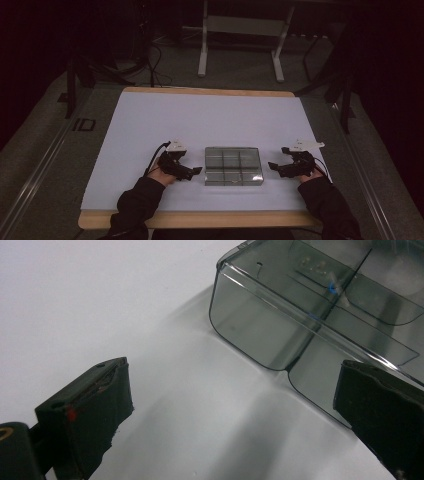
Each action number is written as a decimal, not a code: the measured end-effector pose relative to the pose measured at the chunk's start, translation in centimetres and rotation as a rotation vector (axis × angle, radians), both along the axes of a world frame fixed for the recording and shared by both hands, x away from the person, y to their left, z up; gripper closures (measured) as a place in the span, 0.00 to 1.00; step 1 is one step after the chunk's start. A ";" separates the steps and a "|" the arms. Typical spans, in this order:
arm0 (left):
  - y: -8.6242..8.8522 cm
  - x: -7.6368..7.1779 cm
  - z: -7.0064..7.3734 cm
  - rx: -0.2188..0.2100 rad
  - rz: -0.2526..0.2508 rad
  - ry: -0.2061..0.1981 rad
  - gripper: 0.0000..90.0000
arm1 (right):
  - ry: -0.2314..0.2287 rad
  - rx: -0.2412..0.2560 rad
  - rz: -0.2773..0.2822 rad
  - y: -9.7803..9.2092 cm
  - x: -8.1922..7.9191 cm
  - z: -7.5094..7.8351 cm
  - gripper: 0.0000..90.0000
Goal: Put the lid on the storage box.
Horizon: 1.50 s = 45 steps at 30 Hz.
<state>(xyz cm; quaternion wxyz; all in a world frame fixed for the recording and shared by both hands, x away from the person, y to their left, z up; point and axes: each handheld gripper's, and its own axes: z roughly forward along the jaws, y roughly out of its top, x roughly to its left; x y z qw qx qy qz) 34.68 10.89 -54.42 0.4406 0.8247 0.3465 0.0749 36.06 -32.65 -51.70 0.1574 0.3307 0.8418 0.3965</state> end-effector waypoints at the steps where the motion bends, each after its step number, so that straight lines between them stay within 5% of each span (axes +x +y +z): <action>1: 0.2 -0.5 -0.1 0.007 0.006 -0.015 0.03 | -0.011 -0.013 -0.012 -0.3 -0.3 -0.2 0.14; 35: 2.1 -4.2 -0.3 0.038 0.071 -0.058 0.03 | -0.041 -0.063 -0.091 -3.3 -3.0 -1.5 0.14; 45: 3.2 -4.7 -0.3 0.087 0.118 -0.075 0.03 | -0.055 -0.079 -0.140 -4.3 -4.0 -1.8 0.14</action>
